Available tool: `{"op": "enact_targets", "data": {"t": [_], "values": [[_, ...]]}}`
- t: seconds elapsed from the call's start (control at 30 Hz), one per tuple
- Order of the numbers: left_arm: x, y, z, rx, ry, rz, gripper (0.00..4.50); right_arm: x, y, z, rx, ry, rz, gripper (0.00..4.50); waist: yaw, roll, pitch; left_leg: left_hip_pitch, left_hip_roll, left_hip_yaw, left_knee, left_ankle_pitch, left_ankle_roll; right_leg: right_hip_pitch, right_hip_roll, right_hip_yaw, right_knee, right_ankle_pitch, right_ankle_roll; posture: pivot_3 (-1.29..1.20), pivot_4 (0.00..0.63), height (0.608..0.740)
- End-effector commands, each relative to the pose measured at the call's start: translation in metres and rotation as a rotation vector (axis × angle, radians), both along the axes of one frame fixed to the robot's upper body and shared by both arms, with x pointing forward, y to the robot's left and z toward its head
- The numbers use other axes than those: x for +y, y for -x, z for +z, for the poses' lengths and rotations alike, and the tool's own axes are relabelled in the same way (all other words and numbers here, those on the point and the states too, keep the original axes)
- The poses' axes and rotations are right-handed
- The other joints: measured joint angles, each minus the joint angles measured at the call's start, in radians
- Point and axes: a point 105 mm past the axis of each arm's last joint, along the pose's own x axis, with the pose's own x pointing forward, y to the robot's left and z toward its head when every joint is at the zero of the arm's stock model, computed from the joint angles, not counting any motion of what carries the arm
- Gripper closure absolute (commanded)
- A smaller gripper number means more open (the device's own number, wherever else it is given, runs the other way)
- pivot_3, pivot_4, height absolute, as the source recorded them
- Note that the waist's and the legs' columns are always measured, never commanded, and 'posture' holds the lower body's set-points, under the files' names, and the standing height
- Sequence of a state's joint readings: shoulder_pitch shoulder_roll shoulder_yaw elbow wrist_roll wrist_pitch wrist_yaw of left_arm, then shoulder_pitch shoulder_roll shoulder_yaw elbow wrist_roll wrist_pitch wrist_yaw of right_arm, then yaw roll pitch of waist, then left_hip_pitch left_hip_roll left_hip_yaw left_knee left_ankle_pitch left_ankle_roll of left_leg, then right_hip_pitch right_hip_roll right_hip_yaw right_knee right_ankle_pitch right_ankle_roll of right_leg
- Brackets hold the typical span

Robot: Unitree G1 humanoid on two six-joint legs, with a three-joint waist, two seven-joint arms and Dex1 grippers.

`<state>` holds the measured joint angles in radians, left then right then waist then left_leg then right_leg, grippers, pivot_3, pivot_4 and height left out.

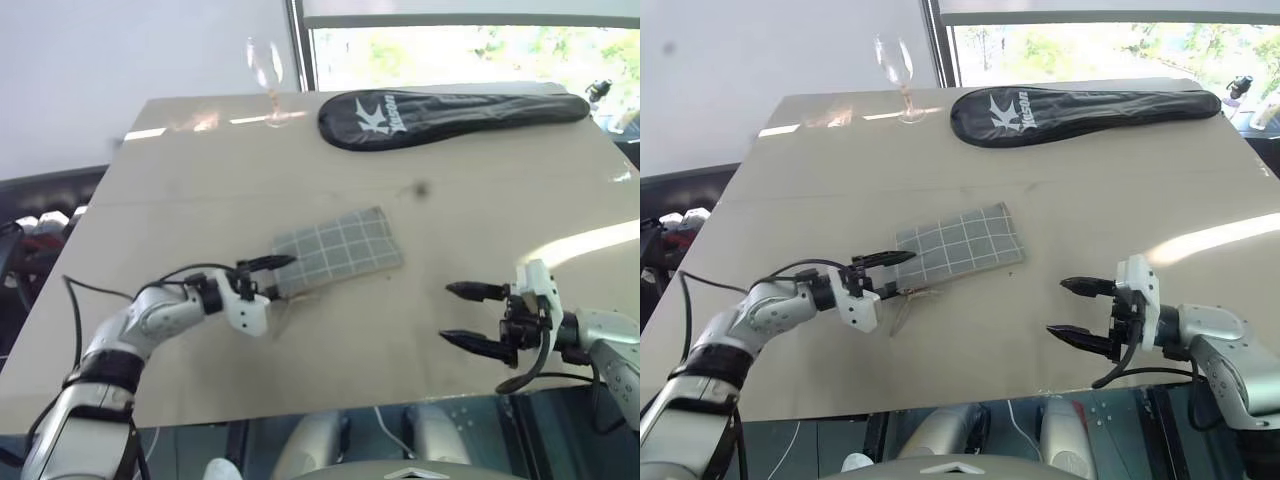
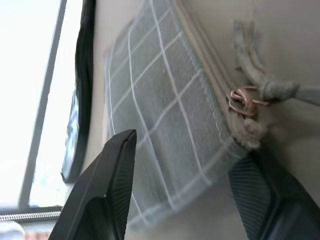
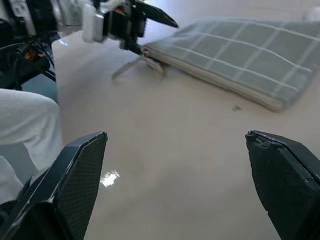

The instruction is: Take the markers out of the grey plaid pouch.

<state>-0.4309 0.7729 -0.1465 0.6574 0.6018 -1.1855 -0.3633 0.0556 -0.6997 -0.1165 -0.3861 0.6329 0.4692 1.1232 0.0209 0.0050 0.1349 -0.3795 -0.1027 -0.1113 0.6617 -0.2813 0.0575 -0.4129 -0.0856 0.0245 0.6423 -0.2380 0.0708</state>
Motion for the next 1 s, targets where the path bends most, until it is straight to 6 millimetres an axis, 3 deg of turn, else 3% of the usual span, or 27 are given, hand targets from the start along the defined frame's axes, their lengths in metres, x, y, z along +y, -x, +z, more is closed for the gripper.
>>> {"op": "enact_targets", "data": {"t": [0.03,0.07,0.2,0.23,0.4,0.6,0.77,1.0], "values": [[0.002,-0.007,-0.010,-0.025,-0.061,-0.003,2.25,0.007,0.007,0.010,-0.032,-0.020,0.019,0.00,0.002,0.000,0.000,0.000,0.000,-0.001,0.002,0.000,0.000,0.001,0.000,-0.001,0.000,0.000,0.000,0.00,0.150,0.740],[0.002,-0.010,-0.009,-0.043,-0.062,-0.001,2.53,0.008,0.008,0.011,-0.034,-0.021,0.019,0.00,0.002,0.000,0.000,0.000,0.000,-0.001,0.002,0.000,0.000,0.001,0.000,-0.001,0.001,0.000,0.000,0.00,0.150,0.740],[0.004,-0.016,-0.009,-0.077,-0.075,0.008,4.32,0.012,0.010,0.010,-0.039,-0.025,0.020,0.00,0.008,0.004,-0.003,0.001,0.000,-0.002,0.003,0.000,0.000,0.002,0.000,-0.002,0.003,0.000,0.000,0.00,0.150,0.740],[0.004,-0.017,-0.009,-0.080,-0.071,0.011,4.46,0.014,0.010,0.010,-0.042,-0.029,0.023,0.00,0.011,0.007,-0.005,0.002,0.000,-0.002,0.003,0.000,0.000,0.003,0.000,-0.002,0.003,0.000,0.000,0.00,0.150,0.740],[-0.004,-0.019,-0.001,-0.090,0.000,0.012,4.46,0.037,0.002,0.008,-0.075,-0.029,0.006,0.00,0.015,0.008,-0.006,0.004,0.000,-0.003,0.004,0.000,0.000,0.004,0.001,-0.003,0.006,0.000,0.000,0.00,0.150,0.740],[-0.032,-0.017,0.015,-0.092,0.140,-0.018,4.46,0.081,-0.011,0.003,-0.069,-0.041,0.015,0.00,0.019,0.007,-0.006,0.002,-0.001,-0.004,0.007,0.000,0.000,0.004,0.004,-0.004,0.007,0.000,0.001,0.00,0.150,0.740],[-0.054,-0.010,0.024,-0.085,0.178,-0.057,4.46,0.106,-0.021,-0.008,-0.104,0.018,0.035,0.00,0.011,0.004,-0.005,-0.003,-0.002,-0.005,0.008,0.000,0.000,0.000,0.004,-0.006,0.004,0.000,0.000,0.00,0.150,0.740],[-0.072,0.001,0.025,-0.105,0.146,-0.122,4.46,0.112,-0.036,-0.021,-0.097,0.130,0.017,0.00,-0.016,0.001,-0.003,-0.004,-0.001,-0.005,0.007,0.000,0.000,-0.001,0.004,-0.005,0.004,0.000,0.000,0.00,0.150,0.740]]}}
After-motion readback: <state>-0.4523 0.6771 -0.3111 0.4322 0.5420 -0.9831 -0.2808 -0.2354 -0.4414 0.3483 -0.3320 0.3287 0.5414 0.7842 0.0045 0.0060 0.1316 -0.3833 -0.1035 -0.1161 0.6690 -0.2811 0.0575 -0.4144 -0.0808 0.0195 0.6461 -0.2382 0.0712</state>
